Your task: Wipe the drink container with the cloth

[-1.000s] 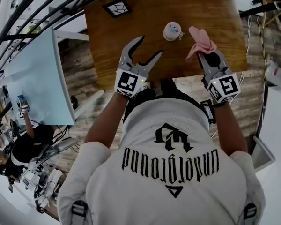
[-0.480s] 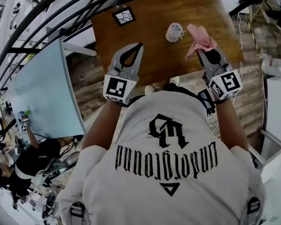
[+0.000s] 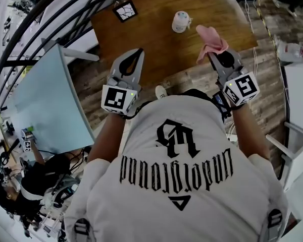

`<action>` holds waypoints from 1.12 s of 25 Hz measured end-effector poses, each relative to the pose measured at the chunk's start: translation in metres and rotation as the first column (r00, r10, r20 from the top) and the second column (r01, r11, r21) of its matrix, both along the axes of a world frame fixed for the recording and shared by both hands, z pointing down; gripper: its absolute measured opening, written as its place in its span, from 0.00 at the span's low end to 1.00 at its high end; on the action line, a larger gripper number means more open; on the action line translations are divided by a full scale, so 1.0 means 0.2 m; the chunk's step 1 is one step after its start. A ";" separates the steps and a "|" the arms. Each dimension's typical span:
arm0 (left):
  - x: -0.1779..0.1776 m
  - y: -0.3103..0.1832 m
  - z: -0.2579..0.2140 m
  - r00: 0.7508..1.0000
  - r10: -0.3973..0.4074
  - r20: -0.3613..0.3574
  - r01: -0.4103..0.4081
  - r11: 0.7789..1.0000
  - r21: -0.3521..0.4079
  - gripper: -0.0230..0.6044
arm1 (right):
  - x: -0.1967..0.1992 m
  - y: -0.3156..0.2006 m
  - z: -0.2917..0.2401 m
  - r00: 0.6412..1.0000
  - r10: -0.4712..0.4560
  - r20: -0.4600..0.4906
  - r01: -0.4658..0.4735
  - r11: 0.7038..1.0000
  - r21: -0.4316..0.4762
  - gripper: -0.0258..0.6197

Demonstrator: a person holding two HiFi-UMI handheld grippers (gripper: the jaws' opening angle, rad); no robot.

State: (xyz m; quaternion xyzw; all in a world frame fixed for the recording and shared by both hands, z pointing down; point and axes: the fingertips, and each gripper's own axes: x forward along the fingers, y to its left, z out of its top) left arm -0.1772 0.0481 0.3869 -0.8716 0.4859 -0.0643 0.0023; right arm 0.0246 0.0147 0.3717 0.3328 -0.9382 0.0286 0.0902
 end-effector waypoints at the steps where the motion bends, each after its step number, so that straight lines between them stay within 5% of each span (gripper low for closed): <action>1: 0.01 0.02 -0.01 1.000 0.000 0.000 0.000 1.000 0.004 0.11 | 0.01 0.02 0.00 1.000 -0.002 0.000 0.002 1.000 -0.001 0.10; 28: 1.23 0.84 -0.09 0.997 -0.065 -0.037 0.065 0.998 0.022 0.11 | 1.14 0.93 0.02 0.996 -0.068 0.066 0.066 0.998 0.019 0.09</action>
